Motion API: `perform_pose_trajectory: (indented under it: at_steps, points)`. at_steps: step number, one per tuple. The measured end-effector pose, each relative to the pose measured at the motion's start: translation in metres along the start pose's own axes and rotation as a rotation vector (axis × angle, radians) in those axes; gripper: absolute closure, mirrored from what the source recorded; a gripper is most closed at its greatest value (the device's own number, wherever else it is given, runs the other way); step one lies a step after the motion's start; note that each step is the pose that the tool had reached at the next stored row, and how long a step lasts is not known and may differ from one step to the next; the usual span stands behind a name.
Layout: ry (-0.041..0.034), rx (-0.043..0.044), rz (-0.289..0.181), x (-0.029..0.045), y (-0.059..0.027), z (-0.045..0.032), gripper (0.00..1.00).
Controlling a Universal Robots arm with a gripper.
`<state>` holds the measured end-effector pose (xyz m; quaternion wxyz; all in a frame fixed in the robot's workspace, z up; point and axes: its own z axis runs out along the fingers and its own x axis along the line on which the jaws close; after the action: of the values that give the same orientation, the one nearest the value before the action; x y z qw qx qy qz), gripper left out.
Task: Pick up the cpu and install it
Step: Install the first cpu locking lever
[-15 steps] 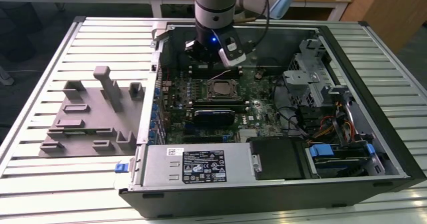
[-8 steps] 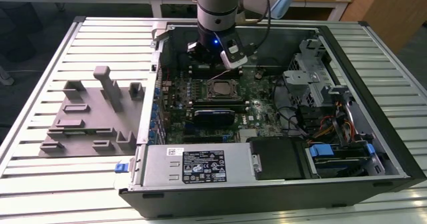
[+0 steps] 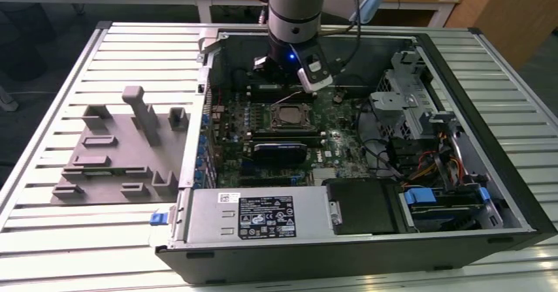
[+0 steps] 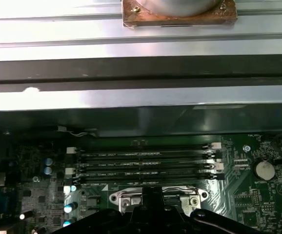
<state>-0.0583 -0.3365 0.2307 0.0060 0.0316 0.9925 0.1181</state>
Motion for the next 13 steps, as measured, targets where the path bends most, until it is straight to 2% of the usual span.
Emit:
perform_pose_trajectory:
  at_steps: [4,10,11,13]
  points:
    - [0.0001,0.0002,0.000,-0.0076,0.0004,0.0004,0.89]
    - [-0.0008,0.0001,0.000,-0.0086,0.0005,0.0006,0.89]
    - [-0.0022,0.0002,-0.001,-0.0086,0.0004,0.0007,0.89]
    - [-0.0101,0.0000,-0.002,-0.0086,0.0002,0.0019,0.89]
